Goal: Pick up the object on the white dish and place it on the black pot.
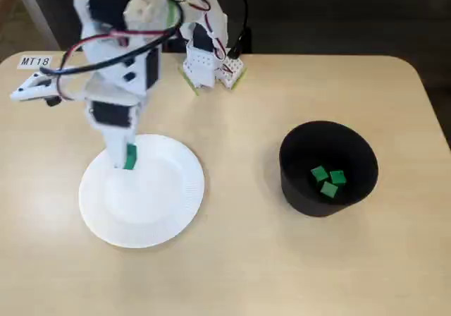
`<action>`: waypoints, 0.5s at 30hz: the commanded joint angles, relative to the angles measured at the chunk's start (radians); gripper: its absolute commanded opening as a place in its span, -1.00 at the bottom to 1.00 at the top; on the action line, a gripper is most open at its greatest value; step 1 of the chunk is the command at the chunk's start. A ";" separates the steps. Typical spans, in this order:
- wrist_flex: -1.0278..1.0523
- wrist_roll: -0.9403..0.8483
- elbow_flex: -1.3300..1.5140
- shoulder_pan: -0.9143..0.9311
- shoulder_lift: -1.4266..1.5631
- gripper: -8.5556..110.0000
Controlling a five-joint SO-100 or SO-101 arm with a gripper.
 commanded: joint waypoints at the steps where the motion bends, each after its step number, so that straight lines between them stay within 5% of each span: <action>1: -0.008 0.058 0.021 -0.178 0.114 -0.86; 15: -0.021 0.120 0.043 -0.706 -0.035 -0.86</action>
